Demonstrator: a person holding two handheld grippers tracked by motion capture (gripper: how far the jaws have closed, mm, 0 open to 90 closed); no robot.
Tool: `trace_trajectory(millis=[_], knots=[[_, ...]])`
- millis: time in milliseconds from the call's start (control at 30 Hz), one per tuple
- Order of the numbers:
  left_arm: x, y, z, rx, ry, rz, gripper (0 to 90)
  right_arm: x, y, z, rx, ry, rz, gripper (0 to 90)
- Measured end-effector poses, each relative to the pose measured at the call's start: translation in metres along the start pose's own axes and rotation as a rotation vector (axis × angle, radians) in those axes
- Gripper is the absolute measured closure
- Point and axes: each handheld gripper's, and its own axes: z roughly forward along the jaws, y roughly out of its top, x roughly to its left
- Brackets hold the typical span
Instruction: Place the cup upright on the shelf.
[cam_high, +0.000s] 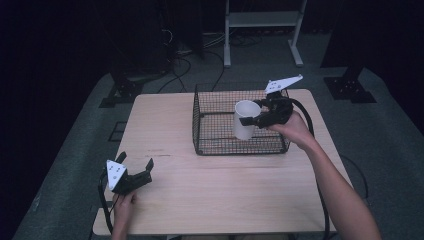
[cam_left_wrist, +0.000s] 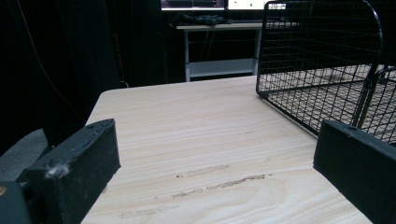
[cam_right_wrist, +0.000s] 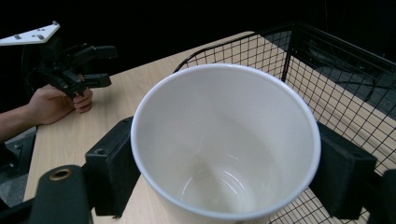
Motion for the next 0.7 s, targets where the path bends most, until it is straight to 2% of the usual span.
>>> trace_trajectory(millis=[400,700], knots=[[0.000,0.000,0.000,-0.001,-0.002,-0.001,0.0,-0.009,0.013,0.010,0.007,-0.010,-0.002,19.4],[0.000,0.000,0.000,-0.001,-0.003,0.000,0.0,-0.022,0.022,0.026,0.026,-0.011,0.011,19.4]])
